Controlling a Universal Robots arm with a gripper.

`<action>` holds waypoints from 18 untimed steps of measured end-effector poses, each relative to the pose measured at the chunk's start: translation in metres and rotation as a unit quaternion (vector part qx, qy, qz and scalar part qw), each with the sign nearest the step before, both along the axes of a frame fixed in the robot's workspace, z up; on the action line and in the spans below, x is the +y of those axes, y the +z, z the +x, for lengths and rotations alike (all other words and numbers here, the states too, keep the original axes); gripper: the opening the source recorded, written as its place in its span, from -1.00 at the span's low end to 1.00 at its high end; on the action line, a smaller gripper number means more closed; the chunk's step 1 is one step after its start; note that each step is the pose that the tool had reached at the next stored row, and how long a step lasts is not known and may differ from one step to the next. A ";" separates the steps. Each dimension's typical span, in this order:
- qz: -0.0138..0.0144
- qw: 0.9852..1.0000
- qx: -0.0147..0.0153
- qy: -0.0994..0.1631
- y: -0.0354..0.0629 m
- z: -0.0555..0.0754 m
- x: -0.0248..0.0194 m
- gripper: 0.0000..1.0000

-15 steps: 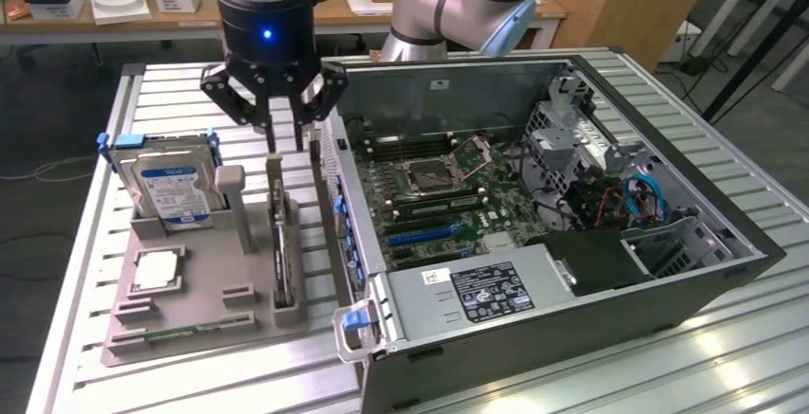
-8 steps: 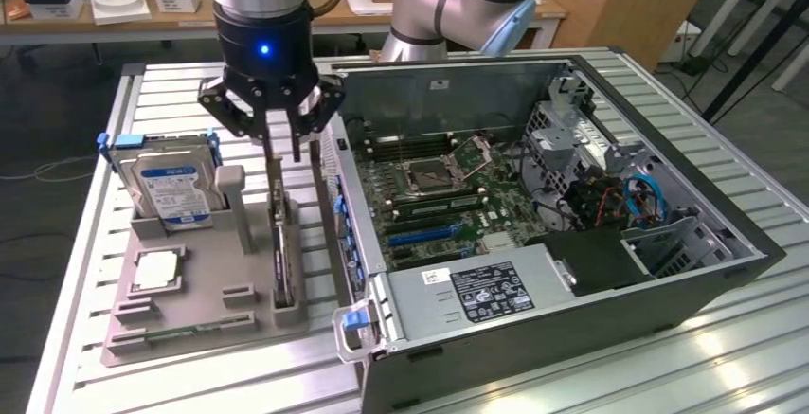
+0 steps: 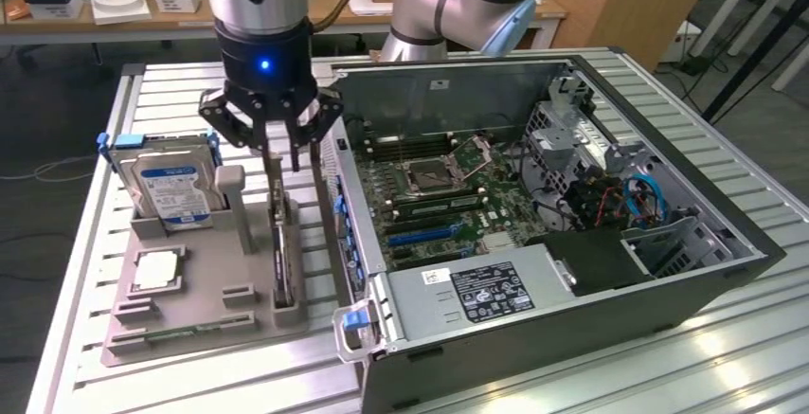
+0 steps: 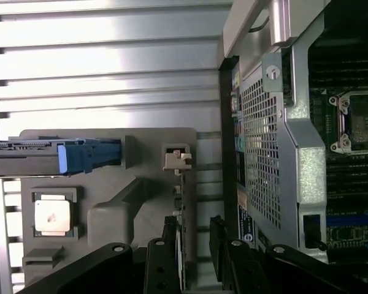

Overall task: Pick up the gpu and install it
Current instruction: 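Pick up the gpu and move the gpu toward the slot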

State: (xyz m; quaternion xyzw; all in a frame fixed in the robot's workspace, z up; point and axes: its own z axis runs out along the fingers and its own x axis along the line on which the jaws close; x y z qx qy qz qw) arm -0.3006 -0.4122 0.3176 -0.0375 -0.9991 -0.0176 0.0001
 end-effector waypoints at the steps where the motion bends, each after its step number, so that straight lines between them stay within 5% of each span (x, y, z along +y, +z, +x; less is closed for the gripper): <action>1: 0.000 1.000 0.000 0.000 -0.0017 0.000 -0.0002 -0.29; 7: -0.001 1.000 0.005 0.000 -0.0105 -0.001 -0.0035 -0.29; 18: -0.002 1.000 0.013 0.000 -0.0234 -0.004 -0.0197 -0.29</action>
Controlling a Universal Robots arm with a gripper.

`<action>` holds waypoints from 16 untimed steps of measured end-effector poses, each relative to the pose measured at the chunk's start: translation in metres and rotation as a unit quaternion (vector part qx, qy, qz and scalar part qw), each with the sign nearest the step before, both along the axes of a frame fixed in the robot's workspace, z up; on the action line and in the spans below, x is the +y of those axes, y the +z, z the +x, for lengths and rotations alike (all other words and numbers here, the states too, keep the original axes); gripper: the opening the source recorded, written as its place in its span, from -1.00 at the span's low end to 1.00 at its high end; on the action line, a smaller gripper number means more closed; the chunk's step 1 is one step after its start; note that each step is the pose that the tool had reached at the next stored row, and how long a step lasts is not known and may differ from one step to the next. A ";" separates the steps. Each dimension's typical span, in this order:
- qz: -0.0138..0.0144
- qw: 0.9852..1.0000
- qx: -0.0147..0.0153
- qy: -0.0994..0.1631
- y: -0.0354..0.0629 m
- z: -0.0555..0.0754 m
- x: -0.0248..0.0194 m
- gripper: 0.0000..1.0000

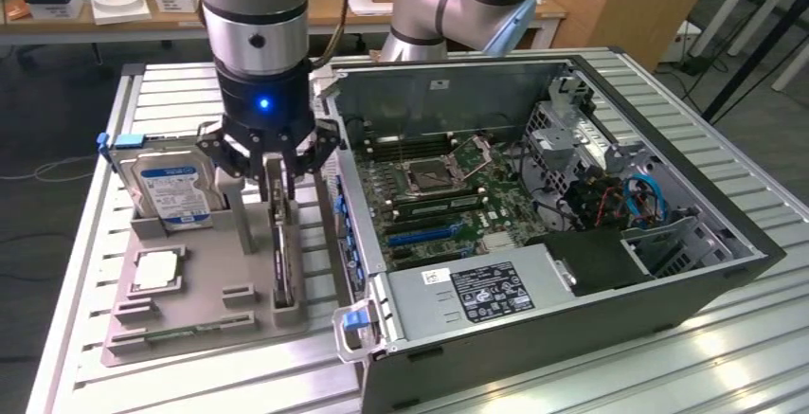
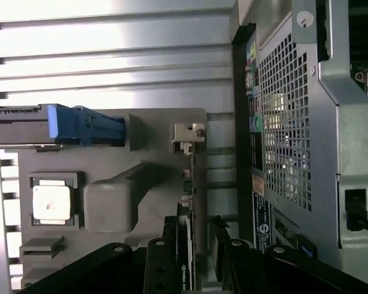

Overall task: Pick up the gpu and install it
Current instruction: 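Pick up the gpu and move the gpu toward the slot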

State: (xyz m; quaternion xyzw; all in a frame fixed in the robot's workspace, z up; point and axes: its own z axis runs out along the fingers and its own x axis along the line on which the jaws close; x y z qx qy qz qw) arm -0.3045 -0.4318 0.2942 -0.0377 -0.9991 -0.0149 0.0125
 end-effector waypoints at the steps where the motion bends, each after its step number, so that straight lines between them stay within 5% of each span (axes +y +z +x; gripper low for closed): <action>1: 0.000 1.000 0.000 0.000 -0.0009 0.000 -0.0022 -0.29; 11: 0.000 1.000 0.000 0.000 -0.0084 -0.003 -0.0246 -0.29; 16: 0.000 1.000 0.000 0.000 -0.0095 -0.003 -0.0259 -0.29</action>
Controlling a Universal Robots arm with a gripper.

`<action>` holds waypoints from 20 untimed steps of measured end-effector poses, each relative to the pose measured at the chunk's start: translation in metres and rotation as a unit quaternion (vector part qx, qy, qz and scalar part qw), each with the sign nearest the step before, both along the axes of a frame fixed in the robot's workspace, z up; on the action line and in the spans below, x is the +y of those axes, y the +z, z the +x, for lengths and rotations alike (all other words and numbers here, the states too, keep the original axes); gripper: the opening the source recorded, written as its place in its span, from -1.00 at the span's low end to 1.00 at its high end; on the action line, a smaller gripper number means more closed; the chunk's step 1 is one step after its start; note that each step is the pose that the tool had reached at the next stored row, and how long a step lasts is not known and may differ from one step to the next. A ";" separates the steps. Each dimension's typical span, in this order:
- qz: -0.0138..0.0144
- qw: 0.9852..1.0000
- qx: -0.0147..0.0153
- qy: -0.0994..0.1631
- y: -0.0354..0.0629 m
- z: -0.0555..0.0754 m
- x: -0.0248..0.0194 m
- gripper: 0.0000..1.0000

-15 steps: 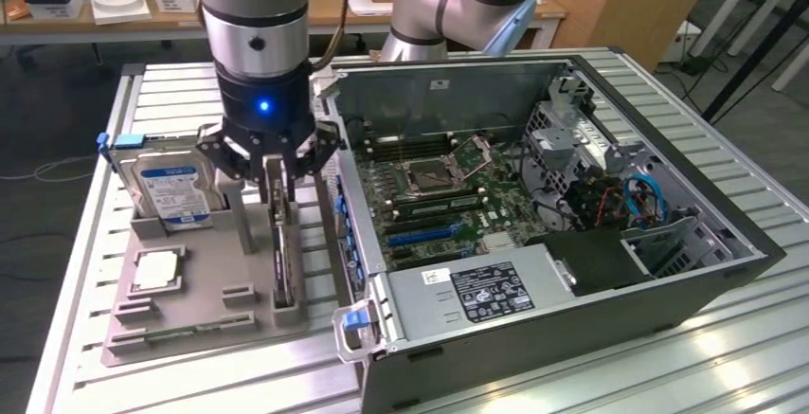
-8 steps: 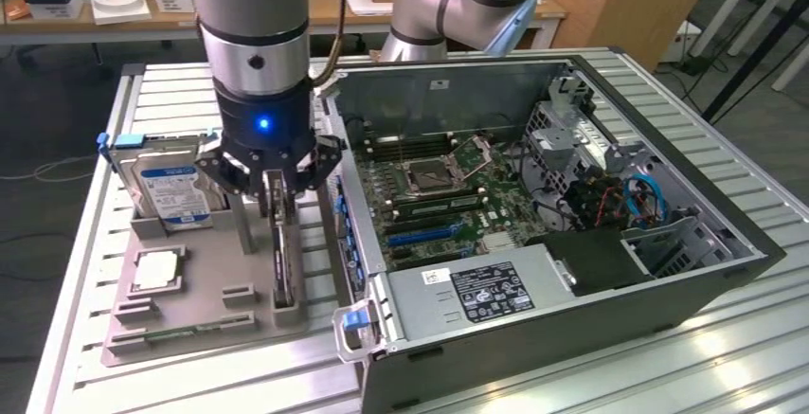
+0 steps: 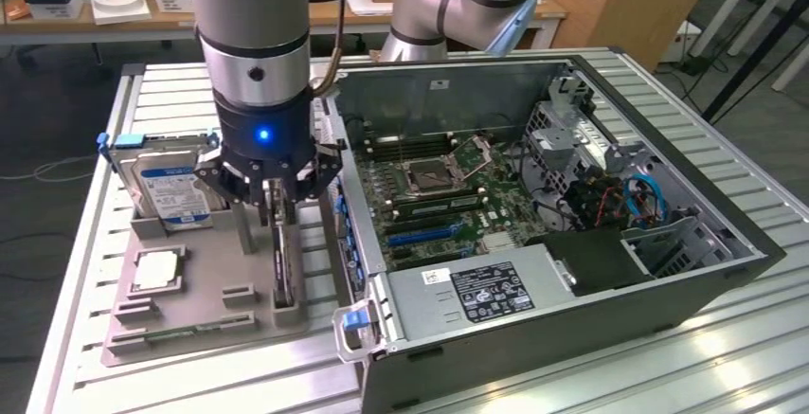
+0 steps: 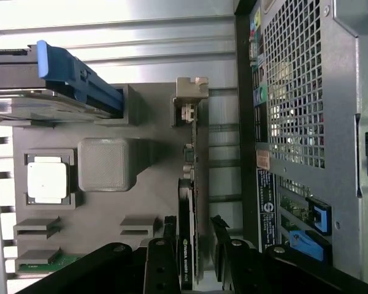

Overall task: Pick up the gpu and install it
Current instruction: 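Pick up the gpu and move the gpu toward the slot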

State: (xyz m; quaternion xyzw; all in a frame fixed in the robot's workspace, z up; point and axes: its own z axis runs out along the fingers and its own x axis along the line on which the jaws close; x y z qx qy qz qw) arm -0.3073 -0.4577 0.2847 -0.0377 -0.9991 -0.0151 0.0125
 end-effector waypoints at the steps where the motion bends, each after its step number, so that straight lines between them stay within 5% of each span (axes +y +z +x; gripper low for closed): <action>1: 0.000 1.000 0.000 0.000 -0.0001 0.000 0.0000 -0.29; 20: 0.000 1.000 0.000 0.000 -0.0294 -0.003 -0.0027 -0.29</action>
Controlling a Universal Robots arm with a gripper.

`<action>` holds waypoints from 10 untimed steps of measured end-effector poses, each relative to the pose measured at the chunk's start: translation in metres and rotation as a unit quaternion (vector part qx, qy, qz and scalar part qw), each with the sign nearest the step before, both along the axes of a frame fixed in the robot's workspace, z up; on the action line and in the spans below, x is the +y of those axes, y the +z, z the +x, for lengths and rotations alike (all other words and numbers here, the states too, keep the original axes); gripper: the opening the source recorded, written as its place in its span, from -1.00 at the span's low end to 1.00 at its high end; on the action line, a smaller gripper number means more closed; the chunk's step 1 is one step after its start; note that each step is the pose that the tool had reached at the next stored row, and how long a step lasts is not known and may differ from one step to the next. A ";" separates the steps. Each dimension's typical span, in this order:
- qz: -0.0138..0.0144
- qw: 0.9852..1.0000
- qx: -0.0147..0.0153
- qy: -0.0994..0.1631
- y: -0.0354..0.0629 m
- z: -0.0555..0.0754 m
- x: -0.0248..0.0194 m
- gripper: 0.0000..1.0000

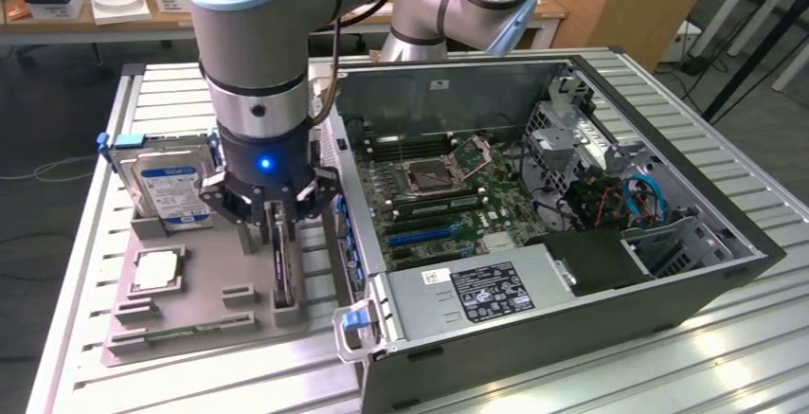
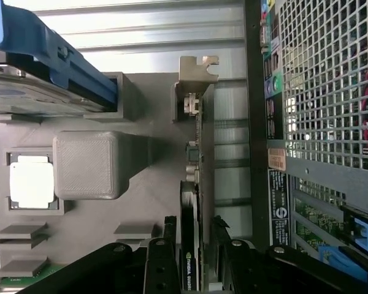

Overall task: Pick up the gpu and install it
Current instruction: 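Pick up the gpu and move the gpu toward the slot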

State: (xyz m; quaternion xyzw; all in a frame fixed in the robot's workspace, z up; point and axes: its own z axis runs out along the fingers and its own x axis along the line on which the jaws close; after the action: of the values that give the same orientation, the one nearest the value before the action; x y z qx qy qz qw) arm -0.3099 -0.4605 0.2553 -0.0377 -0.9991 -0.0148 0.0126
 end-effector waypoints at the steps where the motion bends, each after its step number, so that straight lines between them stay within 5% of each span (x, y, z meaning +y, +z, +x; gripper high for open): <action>1: 0.000 1.000 0.000 0.000 -0.0013 0.000 -0.0001 -0.29; 10: 0.000 1.000 0.000 0.000 -0.0144 -0.003 -0.0008 -0.29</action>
State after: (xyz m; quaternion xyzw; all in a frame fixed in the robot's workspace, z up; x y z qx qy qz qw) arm -0.3125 -0.4613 0.2409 -0.0376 -0.9991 -0.0146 0.0128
